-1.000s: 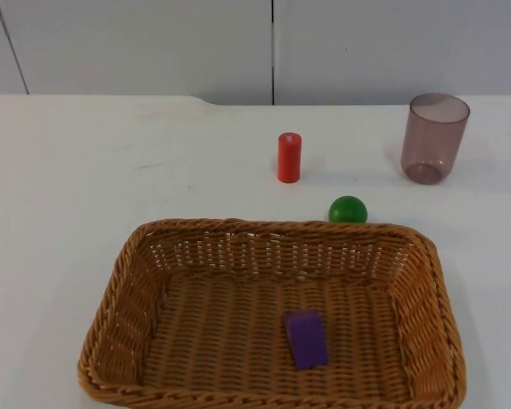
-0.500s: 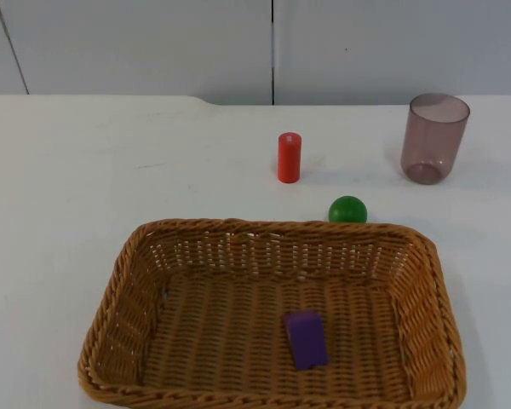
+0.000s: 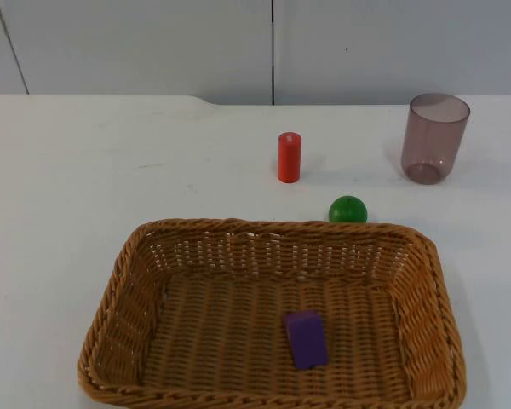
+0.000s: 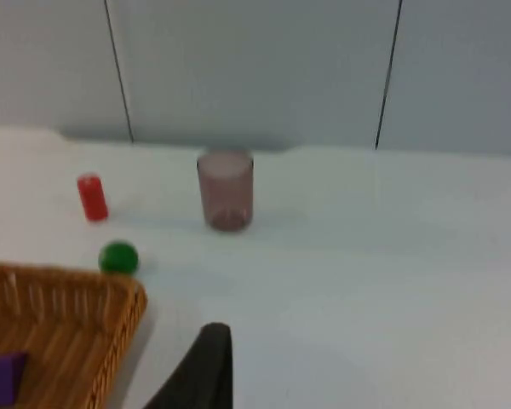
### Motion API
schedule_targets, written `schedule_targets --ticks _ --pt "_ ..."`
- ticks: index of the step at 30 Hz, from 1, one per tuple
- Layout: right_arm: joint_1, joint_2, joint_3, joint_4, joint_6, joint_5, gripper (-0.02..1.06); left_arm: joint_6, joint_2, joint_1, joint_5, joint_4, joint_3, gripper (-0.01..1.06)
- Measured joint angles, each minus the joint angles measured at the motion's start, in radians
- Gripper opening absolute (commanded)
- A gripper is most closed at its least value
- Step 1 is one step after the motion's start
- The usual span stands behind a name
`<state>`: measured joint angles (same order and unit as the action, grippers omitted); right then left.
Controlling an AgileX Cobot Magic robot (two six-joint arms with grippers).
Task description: Pick up the basket with the left hand and place the triangular block into the basket with the right hand.
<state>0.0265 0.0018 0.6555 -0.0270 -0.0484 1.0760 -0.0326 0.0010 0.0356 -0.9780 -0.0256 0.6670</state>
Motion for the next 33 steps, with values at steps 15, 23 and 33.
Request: schedule_targets --ticks 15,23,33 --pt "0.000 0.000 -0.134 0.027 0.023 0.002 1.05 0.008 0.002 0.000 -0.050 0.002 -0.125 1.05" --pt "0.000 0.000 -0.138 0.036 0.037 0.006 1.05 0.010 0.002 -0.039 -0.093 0.001 -0.169 1.05" --pt "0.000 0.000 -0.138 0.038 0.037 0.006 1.05 0.010 0.002 -0.058 -0.093 -0.003 -0.170 1.05"
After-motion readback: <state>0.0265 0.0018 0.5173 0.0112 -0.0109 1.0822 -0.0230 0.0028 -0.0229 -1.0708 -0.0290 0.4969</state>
